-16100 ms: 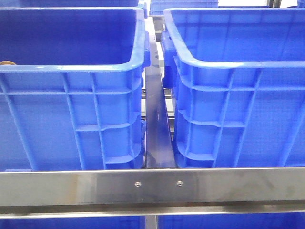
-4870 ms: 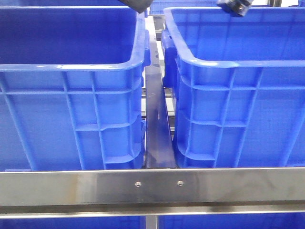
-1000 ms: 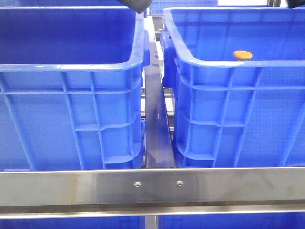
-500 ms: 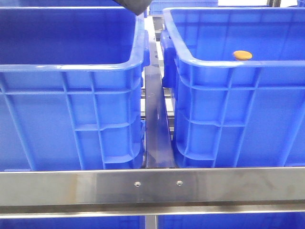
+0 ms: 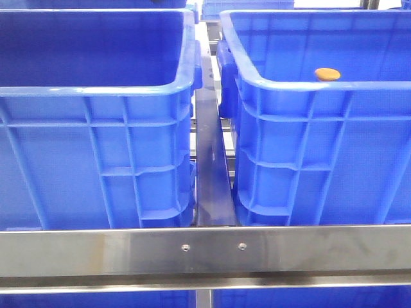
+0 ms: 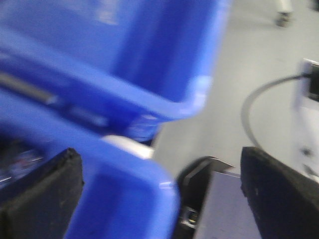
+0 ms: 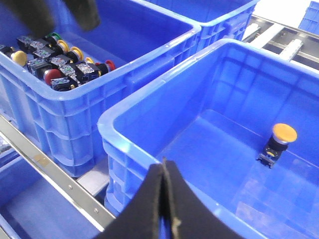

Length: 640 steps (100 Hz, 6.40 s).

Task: Pick red and yellow buttons and place in box

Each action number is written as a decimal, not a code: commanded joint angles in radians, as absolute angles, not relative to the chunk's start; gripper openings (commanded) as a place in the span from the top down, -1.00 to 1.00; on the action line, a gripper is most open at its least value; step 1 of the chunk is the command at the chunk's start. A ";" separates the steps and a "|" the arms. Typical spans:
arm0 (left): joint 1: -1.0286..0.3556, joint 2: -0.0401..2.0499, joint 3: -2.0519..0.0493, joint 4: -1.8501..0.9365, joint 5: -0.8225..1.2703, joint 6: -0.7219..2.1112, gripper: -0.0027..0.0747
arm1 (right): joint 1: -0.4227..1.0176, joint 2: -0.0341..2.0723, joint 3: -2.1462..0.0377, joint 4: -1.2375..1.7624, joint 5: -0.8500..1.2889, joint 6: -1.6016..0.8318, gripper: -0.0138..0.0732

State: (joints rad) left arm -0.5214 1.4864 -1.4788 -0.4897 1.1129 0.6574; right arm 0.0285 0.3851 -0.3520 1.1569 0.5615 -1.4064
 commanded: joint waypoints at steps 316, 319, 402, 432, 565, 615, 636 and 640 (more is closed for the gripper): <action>-0.484 1.535 -1.526 -0.960 1.184 0.835 0.75 | 0.020 0.392 -0.377 1.193 0.533 -1.416 0.81; -0.495 1.537 -1.526 -0.958 1.186 0.835 0.75 | 0.020 0.392 -0.377 1.193 0.533 -1.416 0.81; -0.536 1.541 -1.526 -0.943 1.191 0.835 0.75 | 0.020 0.487 -0.524 1.270 0.590 -1.062 -0.73; -0.536 1.541 -1.526 -0.943 1.191 0.835 0.75 | 0.020 0.776 -0.770 1.284 0.856 -0.741 -0.73; -0.536 1.541 -1.526 -0.943 1.199 0.835 0.71 | 0.024 1.211 -0.905 1.573 1.160 -0.712 0.12; -0.536 1.541 -1.526 -0.943 1.217 0.835 -0.82 | 0.019 1.211 -0.905 1.560 1.124 -0.760 0.12; -0.536 1.541 -1.526 -0.943 1.217 0.835 -0.82 | -0.055 1.211 -0.905 1.532 1.018 -0.875 0.12; -0.536 1.541 -1.526 -0.943 1.217 0.835 -0.82 | -0.075 1.211 -0.905 1.527 0.992 -0.887 0.12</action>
